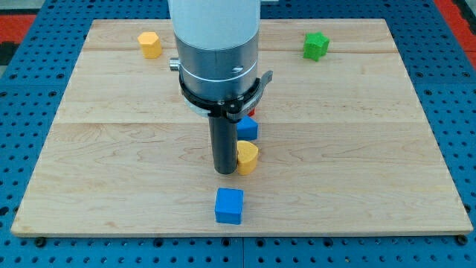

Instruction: Keep the blue cube at the bottom of the yellow heart

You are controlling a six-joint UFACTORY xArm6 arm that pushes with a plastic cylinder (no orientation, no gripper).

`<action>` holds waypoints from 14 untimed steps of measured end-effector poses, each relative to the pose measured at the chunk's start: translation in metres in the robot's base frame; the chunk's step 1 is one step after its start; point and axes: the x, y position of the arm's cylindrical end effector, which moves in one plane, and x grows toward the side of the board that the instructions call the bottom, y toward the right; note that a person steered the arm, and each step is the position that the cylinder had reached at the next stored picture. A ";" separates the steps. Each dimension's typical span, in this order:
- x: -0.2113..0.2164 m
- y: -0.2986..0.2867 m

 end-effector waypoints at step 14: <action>0.093 0.019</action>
